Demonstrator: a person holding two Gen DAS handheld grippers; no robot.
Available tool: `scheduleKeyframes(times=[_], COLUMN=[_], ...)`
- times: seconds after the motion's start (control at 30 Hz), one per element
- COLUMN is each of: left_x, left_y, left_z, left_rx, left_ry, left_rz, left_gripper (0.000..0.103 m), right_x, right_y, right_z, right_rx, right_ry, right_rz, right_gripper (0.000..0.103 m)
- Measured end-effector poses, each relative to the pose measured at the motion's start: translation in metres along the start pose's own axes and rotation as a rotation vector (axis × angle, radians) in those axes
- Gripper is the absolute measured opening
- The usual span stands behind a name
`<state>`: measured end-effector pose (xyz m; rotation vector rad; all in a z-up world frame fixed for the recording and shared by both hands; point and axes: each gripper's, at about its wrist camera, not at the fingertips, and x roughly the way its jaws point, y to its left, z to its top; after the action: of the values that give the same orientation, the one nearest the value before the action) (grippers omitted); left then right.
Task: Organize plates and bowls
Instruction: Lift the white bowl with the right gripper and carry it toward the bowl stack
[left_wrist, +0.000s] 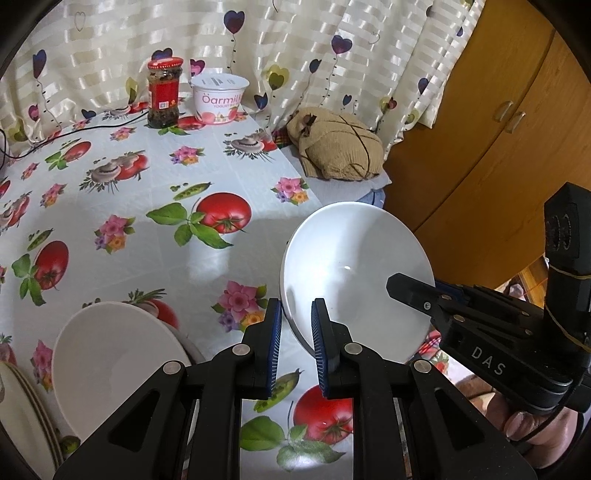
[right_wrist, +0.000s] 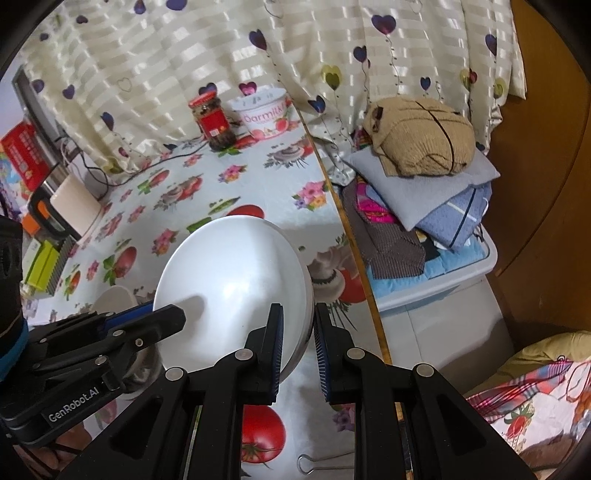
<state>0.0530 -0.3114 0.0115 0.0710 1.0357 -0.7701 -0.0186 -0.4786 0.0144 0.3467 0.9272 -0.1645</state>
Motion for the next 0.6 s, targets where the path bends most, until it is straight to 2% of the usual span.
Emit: scheduleKeyframes(times=[0.6], left_x=[-0.039], left_y=[0.013], left_z=[0.001], left_rx=[-0.029], left_ry=[-0.067], left_rz=[0.01], left_gripper=[0.017], right_x=[-0.024], right_y=[0.031], right_z=[0.008], right_rx=[-0.054], right_ry=[-0.051], right_rz=[0.027], right_gripper=[0.017])
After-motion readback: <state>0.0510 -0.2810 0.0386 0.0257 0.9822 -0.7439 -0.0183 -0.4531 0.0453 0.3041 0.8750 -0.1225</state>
